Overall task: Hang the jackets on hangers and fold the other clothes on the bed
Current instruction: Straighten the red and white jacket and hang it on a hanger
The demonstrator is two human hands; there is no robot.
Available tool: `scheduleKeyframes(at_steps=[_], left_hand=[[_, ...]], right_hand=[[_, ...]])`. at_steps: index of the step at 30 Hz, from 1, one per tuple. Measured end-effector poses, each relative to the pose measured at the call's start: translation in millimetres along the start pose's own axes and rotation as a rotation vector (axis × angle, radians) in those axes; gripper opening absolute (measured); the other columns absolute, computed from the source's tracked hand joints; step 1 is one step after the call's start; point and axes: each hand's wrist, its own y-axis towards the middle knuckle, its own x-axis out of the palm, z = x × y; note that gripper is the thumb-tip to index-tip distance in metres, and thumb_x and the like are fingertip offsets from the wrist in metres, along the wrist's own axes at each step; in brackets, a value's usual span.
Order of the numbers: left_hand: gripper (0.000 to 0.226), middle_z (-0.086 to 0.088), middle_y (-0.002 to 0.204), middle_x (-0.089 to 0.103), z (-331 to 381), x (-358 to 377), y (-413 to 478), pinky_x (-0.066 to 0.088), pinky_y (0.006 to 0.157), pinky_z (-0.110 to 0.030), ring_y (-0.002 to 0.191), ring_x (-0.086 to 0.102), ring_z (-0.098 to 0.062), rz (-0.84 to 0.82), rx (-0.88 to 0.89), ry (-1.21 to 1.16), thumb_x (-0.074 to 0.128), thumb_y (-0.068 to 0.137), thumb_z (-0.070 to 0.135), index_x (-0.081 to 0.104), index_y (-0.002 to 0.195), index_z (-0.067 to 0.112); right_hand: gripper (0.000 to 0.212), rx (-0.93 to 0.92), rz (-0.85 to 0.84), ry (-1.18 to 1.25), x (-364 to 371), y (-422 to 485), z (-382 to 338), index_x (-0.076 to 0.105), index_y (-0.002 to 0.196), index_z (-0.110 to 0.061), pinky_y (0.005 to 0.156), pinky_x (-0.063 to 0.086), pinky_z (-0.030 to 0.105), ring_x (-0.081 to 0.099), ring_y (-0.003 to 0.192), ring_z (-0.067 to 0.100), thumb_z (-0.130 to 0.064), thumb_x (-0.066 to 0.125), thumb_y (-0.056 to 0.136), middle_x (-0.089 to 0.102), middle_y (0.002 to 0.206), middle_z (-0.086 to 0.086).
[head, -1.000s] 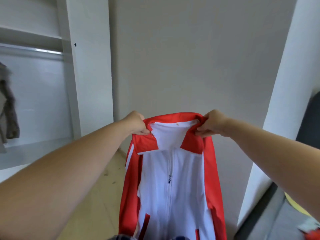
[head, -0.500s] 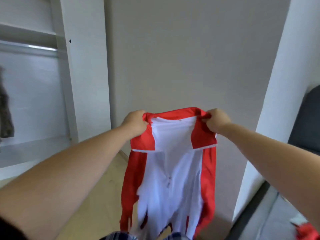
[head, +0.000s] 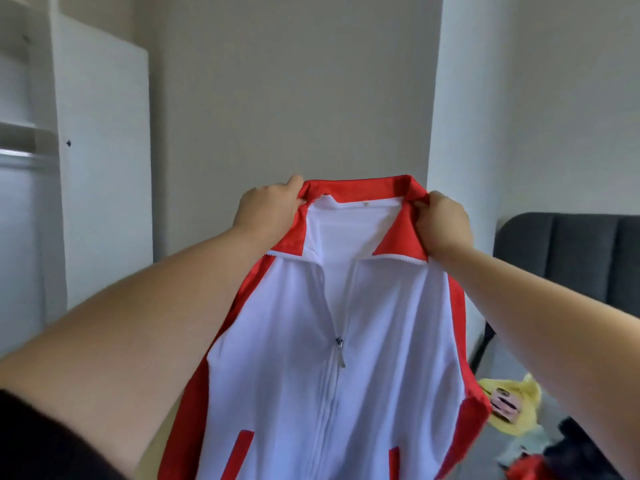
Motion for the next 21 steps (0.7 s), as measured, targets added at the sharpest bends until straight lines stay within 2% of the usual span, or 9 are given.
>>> scheduleKeyframes(at_steps=[6,12,16,21], left_hand=[[0.028,-0.020,0.083,0.067,78,-55,74,0.031,0.058,-0.035,0.075,0.063,-0.043,0.149,0.076,-0.077,0.047,0.098,0.032,0.051,0.105,0.006],[0.027,-0.022,0.086,0.066,144,-98,117,0.032,0.059,-0.036,0.078,0.062,-0.043,0.218,0.163,-0.143,0.045,0.099,0.033,0.048,0.104,0.006],[0.029,-0.023,0.096,0.065,176,-86,116,0.034,0.064,-0.038,0.088,0.061,-0.043,0.107,0.209,-0.149,0.046,0.098,0.032,0.049,0.108,0.005],[0.029,-0.019,0.104,0.064,218,-2,58,0.034,0.066,-0.035,0.096,0.060,-0.039,-0.160,0.139,-0.238,0.046,0.099,0.032,0.052,0.106,0.005]], right_hand=[[0.028,-0.012,0.234,-0.118,-129,32,5,0.055,0.102,-0.004,0.064,0.032,0.036,0.058,0.093,0.043,-0.027,0.040,0.098,0.062,0.103,0.027],[0.028,-0.034,0.393,-0.247,-234,44,16,0.057,0.101,-0.004,0.064,0.034,0.035,0.058,0.094,0.044,-0.028,0.042,0.097,0.063,0.104,0.027],[0.027,0.011,0.311,-0.322,-251,40,41,0.060,0.099,-0.005,0.066,0.035,0.034,0.058,0.095,0.042,-0.027,0.045,0.095,0.063,0.104,0.025],[0.023,0.096,0.067,-0.409,-205,2,116,0.055,0.091,-0.009,0.064,0.034,0.034,0.058,0.090,0.039,-0.028,0.043,0.095,0.063,0.101,0.023]])
